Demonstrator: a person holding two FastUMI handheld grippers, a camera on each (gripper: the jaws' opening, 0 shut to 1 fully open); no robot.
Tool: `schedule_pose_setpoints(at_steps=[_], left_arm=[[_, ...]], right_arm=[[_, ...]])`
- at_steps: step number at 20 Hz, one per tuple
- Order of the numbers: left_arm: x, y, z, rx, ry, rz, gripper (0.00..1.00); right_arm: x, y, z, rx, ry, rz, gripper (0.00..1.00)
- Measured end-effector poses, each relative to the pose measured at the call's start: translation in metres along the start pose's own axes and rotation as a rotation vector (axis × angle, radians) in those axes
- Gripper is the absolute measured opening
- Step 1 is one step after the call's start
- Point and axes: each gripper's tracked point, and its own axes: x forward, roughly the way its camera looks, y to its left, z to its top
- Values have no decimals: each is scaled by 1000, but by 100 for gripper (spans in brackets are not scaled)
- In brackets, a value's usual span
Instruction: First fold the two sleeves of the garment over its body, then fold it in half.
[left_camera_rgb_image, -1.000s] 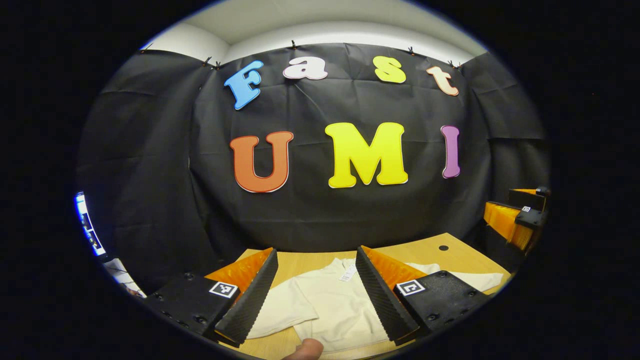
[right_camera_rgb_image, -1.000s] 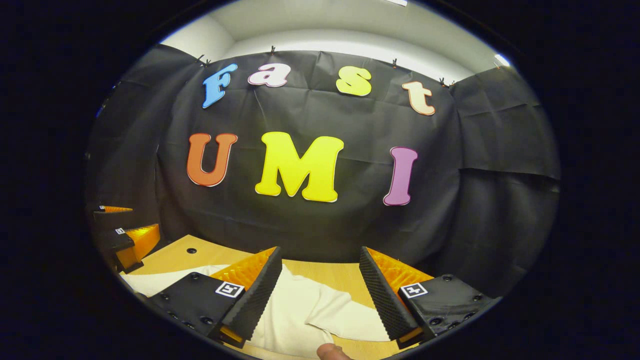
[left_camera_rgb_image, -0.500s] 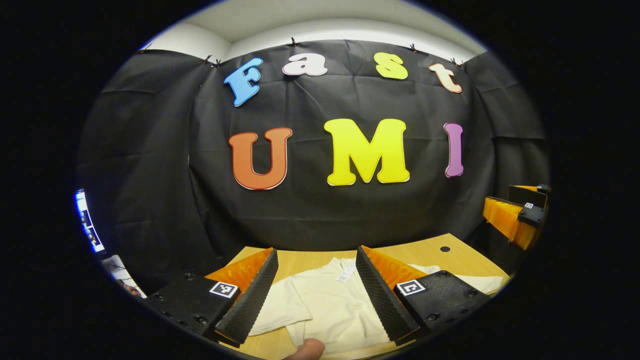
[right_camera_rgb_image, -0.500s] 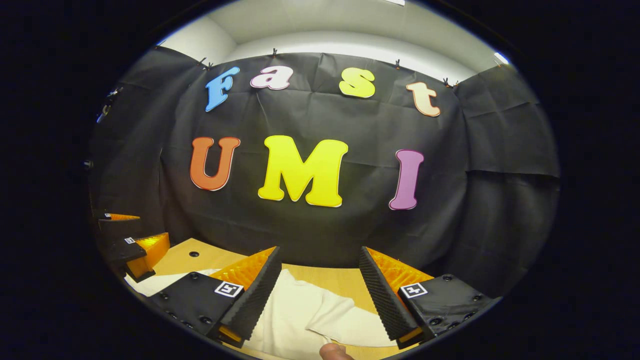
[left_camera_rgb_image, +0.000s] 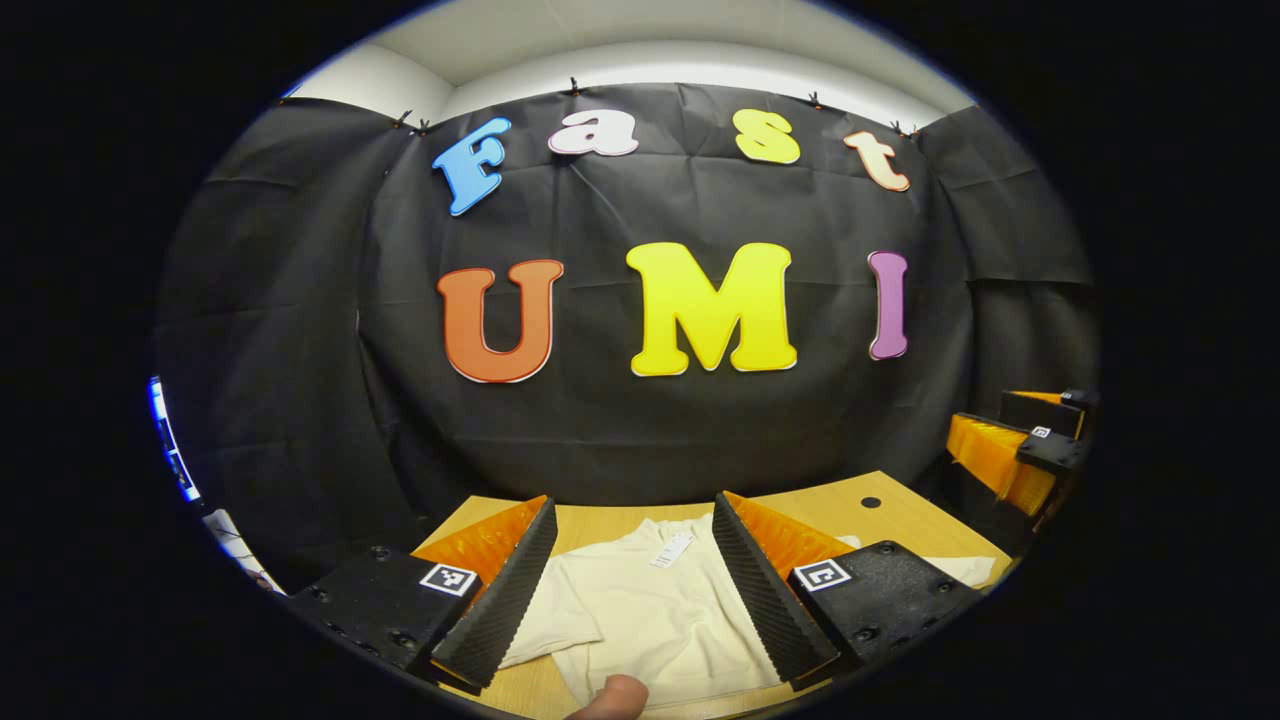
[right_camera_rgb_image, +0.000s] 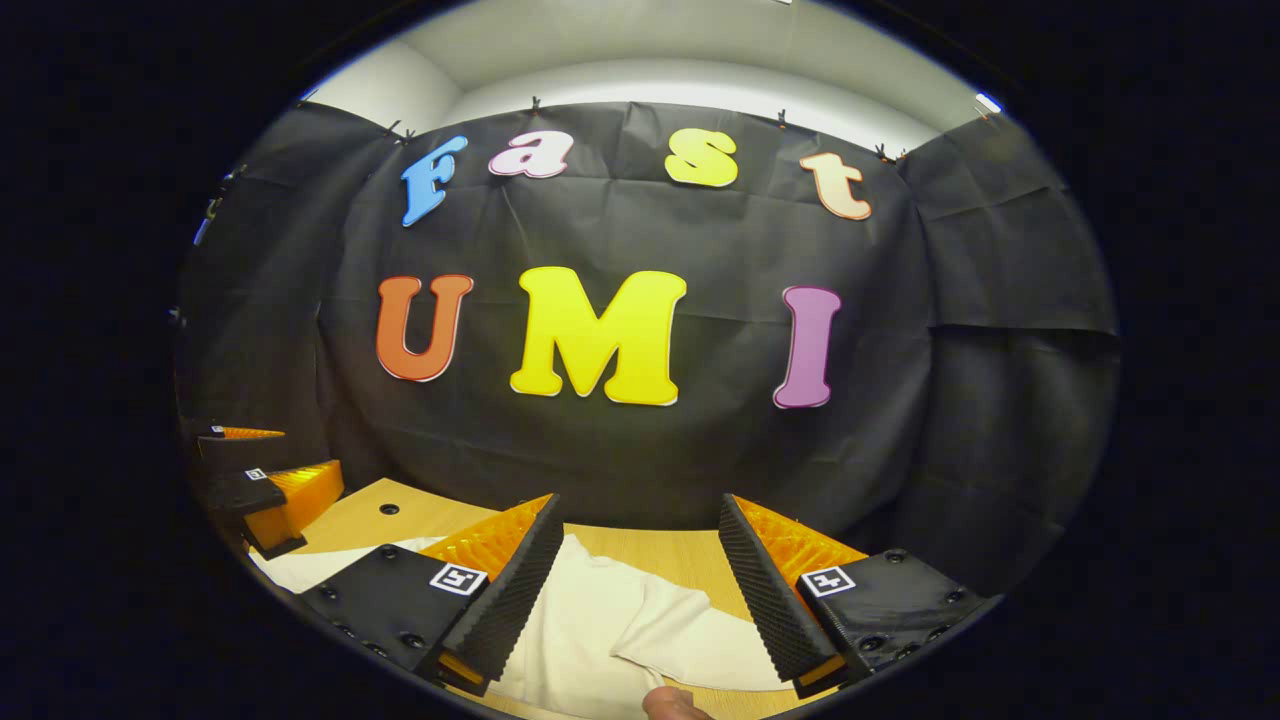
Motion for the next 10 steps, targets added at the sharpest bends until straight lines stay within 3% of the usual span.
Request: schedule_pose_setpoints(at_steps=[4, 8, 10], left_arm=[[2, -16, -4, 18, 12, -15, 99], [2, -35, -15, -19, 45, -9, 99], [1, -41, -15, -20, 52, 19, 99]], right_arm=[[18, -48, -23, -15, 44, -36, 98], [44, -125, -74, -2, 123, -148, 98], [54, -176, -116, -10, 201, -254, 98]])
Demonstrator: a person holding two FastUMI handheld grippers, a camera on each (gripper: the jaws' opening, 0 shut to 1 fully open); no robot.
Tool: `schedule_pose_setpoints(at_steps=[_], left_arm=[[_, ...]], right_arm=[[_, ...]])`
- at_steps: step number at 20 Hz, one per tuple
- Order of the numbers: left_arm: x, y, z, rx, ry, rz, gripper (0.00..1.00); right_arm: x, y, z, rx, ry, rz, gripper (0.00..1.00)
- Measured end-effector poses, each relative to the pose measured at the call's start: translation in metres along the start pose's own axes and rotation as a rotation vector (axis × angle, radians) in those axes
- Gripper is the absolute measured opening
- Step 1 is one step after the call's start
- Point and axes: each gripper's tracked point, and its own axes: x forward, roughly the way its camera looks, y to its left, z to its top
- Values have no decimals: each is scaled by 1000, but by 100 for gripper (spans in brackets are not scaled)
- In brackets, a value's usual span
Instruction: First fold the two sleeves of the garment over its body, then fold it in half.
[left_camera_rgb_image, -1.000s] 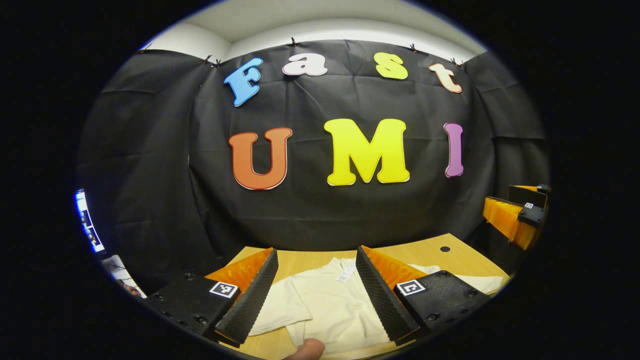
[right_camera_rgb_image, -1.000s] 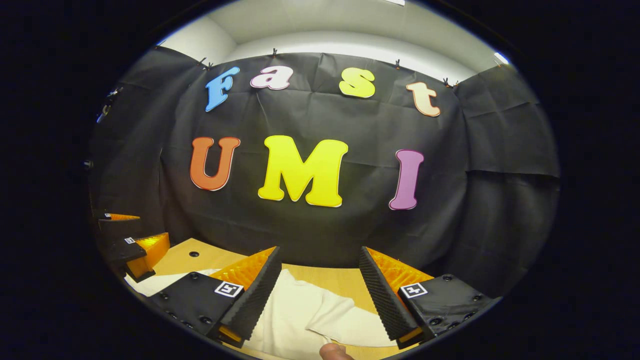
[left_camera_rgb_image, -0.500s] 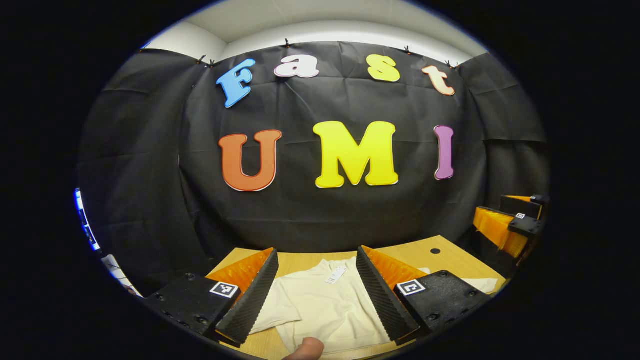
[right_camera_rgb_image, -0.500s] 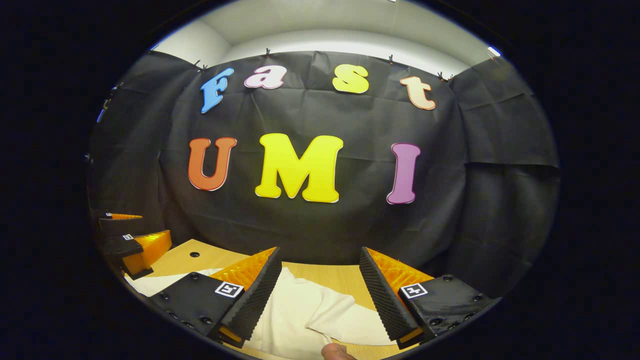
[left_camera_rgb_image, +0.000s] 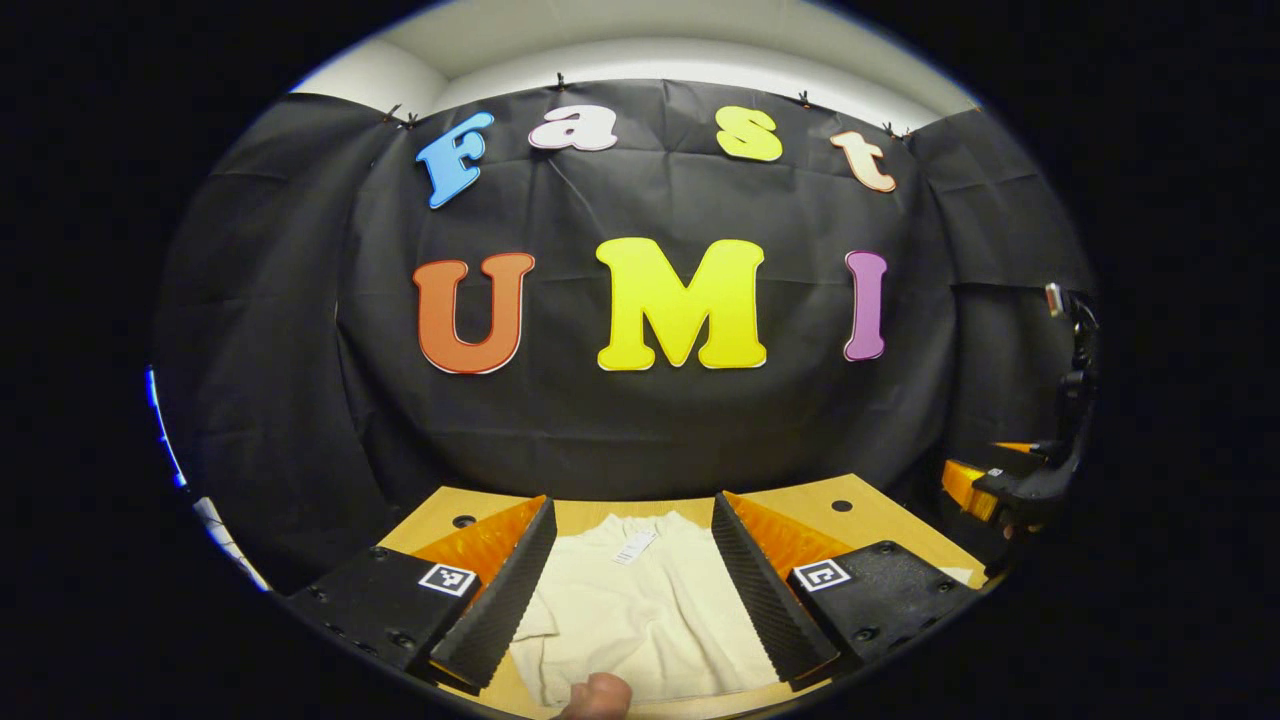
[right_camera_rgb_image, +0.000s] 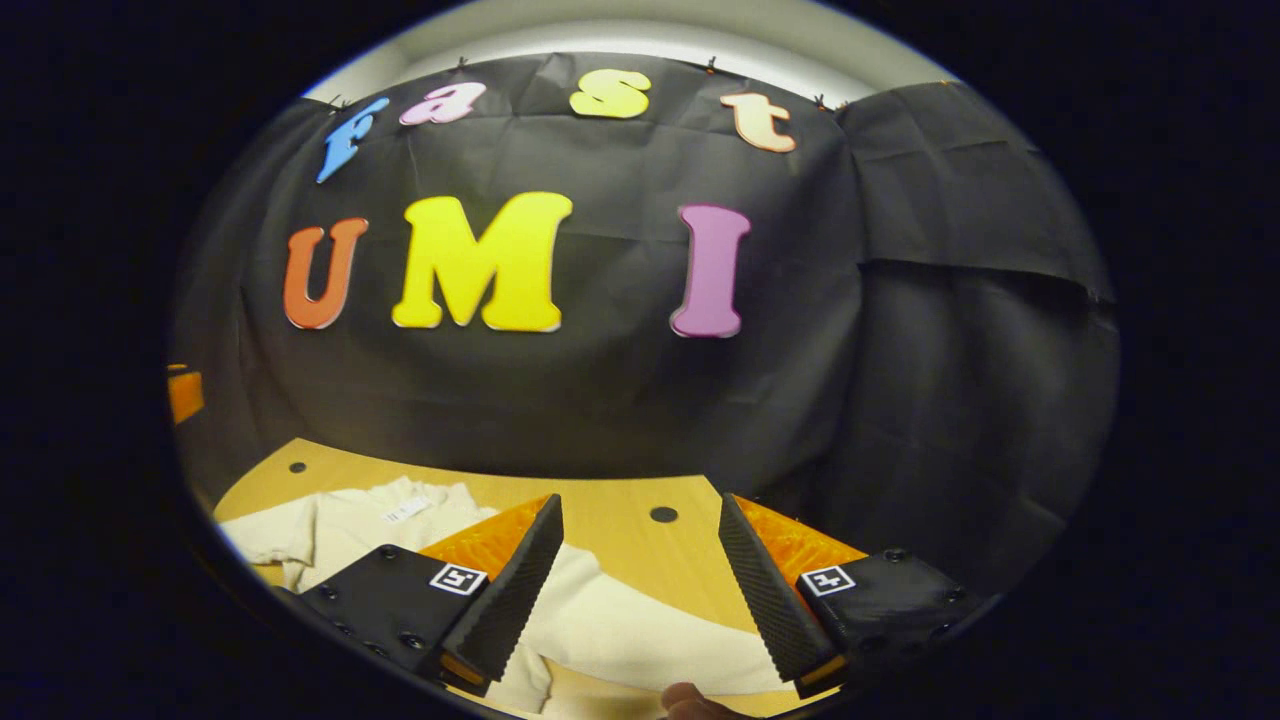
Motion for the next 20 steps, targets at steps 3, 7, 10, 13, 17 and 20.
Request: schedule_pose_setpoints(at_steps=[3, 7, 10, 13, 17, 20], left_arm=[[-1, -8, 0, 17, 5, 50, 99], [-2, -16, 1, 28, 17, 124, 99], [-3, -19, 4, 28, 24, 168, 99], [0, -26, 9, 36, 26, 161, 99], [7, -21, 24, 57, -17, 131, 99], [15, -16, 17, 56, 2, 111, 99]], right_arm=[[29, -58, -73, 34, 163, -81, 98], [45, -115, -165, 81, 381, -178, 98], [36, -133, -223, 132, 549, -217, 99], [25, -141, -254, 191, 666, -262, 99], [19, -135, -269, 293, 790, -394, 98], [16, -132, -277, 382, 873, -419, 97]])
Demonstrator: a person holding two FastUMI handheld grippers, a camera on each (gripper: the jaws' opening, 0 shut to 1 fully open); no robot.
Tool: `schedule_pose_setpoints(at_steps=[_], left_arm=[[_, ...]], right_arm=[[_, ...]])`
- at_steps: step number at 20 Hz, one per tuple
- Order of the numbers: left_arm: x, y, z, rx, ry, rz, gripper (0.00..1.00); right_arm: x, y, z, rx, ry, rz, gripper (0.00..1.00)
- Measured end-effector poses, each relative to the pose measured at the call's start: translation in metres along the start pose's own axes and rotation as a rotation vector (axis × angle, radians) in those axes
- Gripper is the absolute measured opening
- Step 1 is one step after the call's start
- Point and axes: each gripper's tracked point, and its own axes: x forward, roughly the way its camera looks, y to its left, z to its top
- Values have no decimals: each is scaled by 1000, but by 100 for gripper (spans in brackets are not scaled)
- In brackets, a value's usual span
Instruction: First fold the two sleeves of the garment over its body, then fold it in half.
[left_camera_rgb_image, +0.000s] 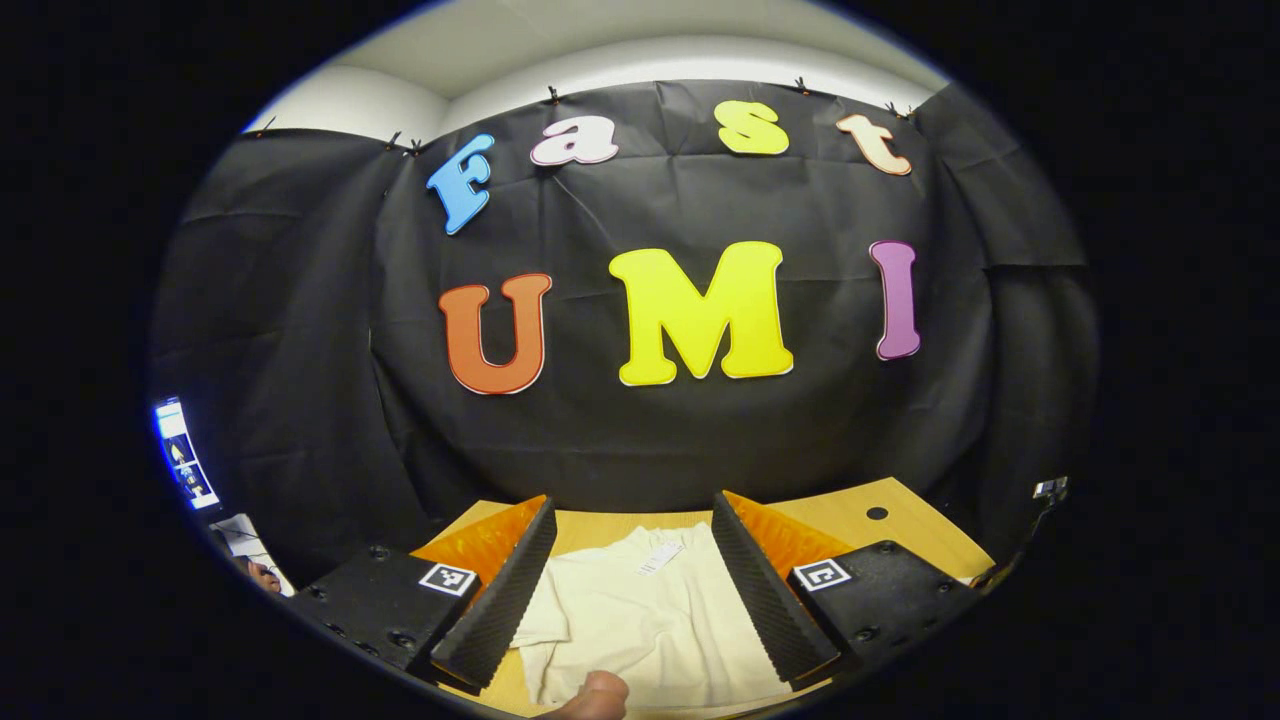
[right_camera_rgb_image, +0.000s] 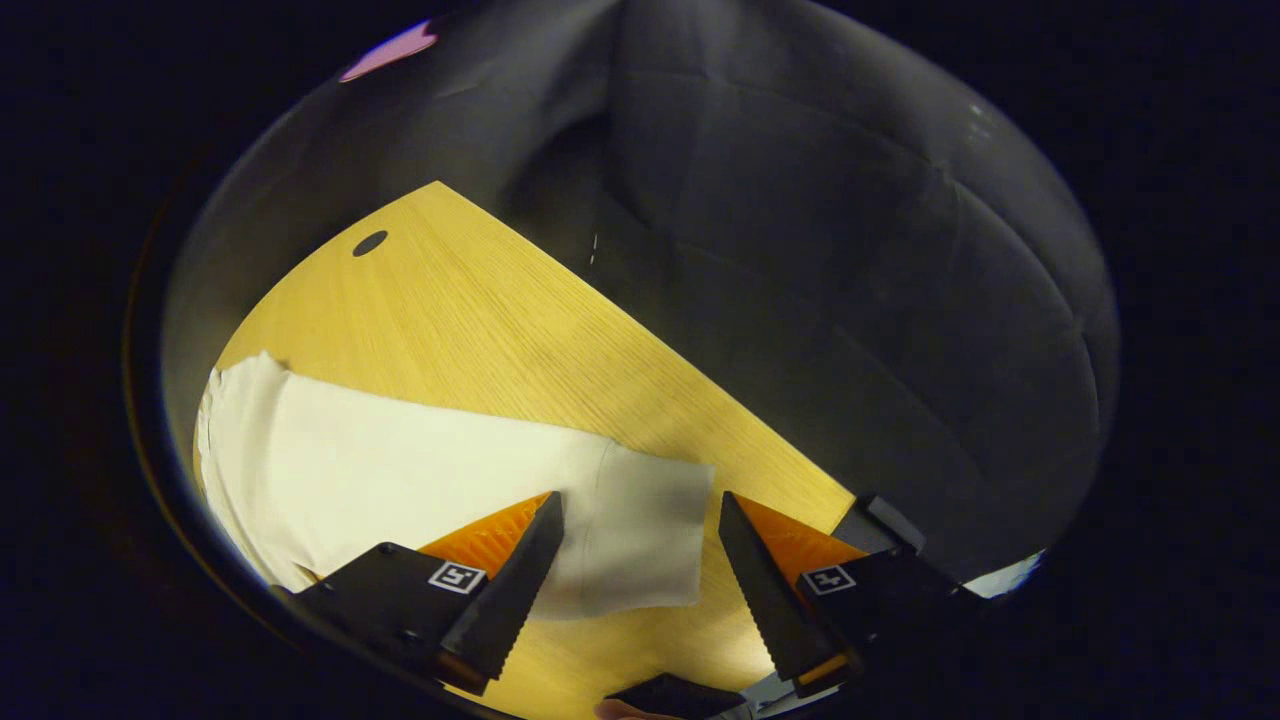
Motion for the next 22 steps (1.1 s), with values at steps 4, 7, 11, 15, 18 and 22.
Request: schedule_pose_setpoints(at_steps=[4, 7, 11, 15, 18, 22], left_arm=[[5, 14, -7, 0, 27, 10, 99], [8, 20, -12, 3, 41, 20, 99], [7, 29, -17, -2, 51, 31, 99], [3, 45, -29, 8, 83, 79, 99], [-3, 51, -35, -11, 91, 93, 99], [-8, 58, -35, -14, 88, 110, 99]], right_arm=[[0, -1, 3, 80, 58, 25, 95], [0, 1, 2, 33, 103, 35, 95], [-1, 0, 6, 11, 141, 48, 94], [-4, 7, 12, 3, 157, 59, 80], [-3, 15, 15, -20, 165, 84, 31], [0, 15, 12, -78, 164, 92, 12]])
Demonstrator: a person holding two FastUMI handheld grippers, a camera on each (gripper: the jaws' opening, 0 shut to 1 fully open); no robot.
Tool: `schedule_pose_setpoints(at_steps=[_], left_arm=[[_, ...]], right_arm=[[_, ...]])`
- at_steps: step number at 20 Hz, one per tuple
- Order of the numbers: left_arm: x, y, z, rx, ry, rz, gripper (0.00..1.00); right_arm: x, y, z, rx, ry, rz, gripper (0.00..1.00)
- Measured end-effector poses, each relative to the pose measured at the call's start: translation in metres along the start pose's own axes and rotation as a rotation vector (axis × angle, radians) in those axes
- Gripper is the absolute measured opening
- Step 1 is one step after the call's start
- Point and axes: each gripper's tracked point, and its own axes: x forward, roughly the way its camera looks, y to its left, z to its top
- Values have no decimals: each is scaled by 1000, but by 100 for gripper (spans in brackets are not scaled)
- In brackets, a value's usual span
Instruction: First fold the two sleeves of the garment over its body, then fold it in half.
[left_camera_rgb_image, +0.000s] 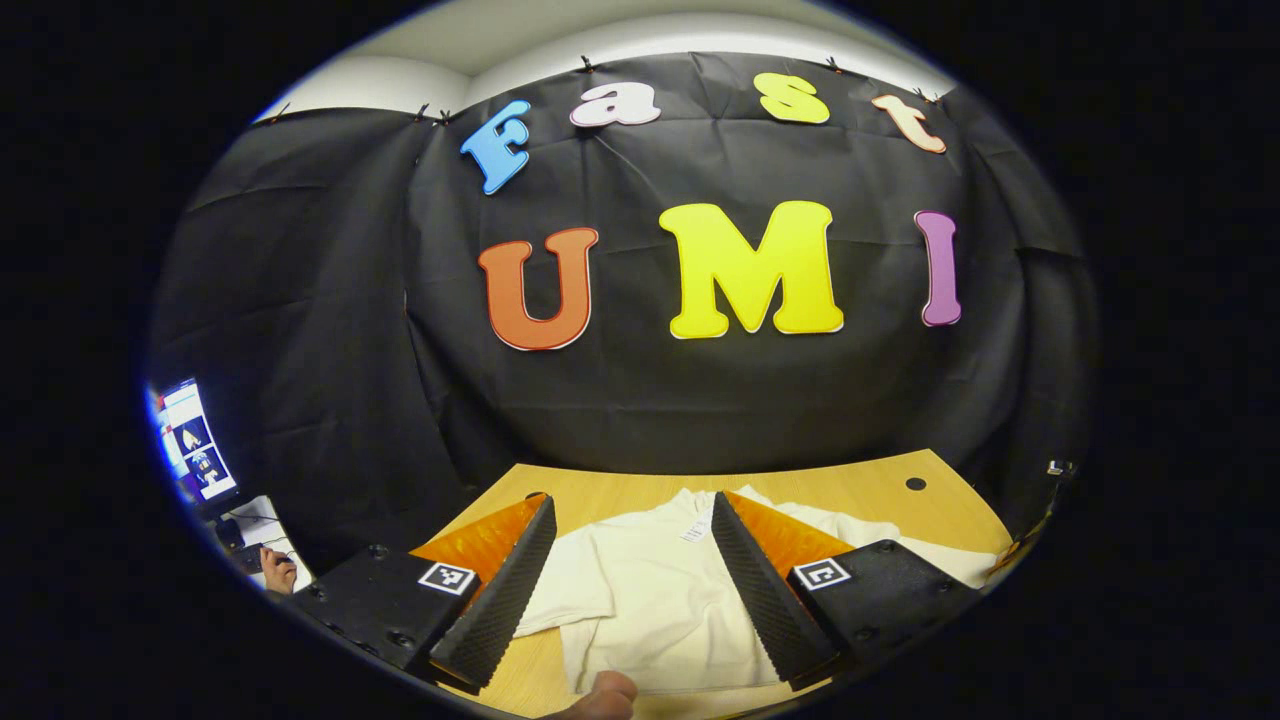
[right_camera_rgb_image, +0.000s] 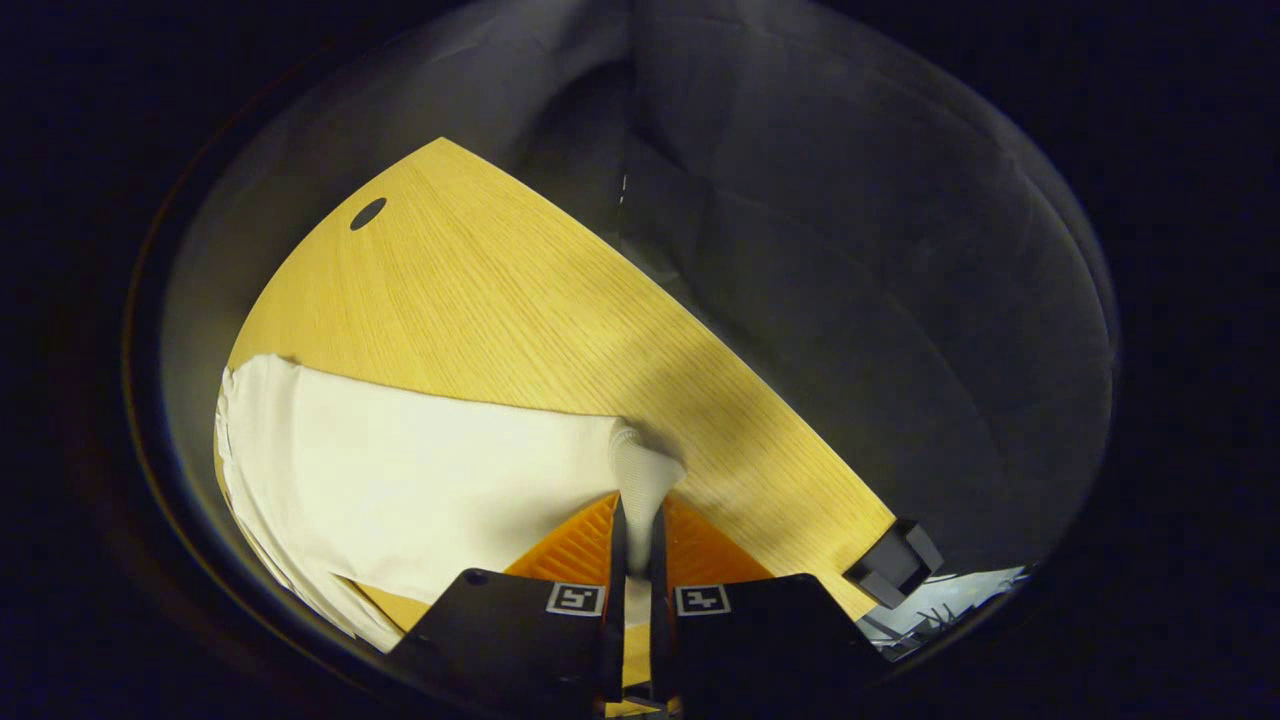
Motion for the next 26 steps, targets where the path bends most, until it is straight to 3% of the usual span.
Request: schedule_pose_setpoints(at_steps=[4, 5, 12, 16, 26], left_arm=[[-2, 12, -2, -2, 0, 19, 99], [-3, 16, -2, -3, -1, 23, 99], [4, 39, -4, -21, -36, 20, 99], [5, 35, 3, -18, -99, -64, 99], [18, 78, -16, -1, -96, -138, 99]], right_arm=[[-5, -6, 4, 43, 15, -8, 11], [-10, -7, 9, 60, -5, -10, 1], [-71, 16, 21, 44, -85, 34, 1], [-102, 42, 31, 20, -120, 55, 1], [-167, 188, 28, -128, -175, 144, 0]])
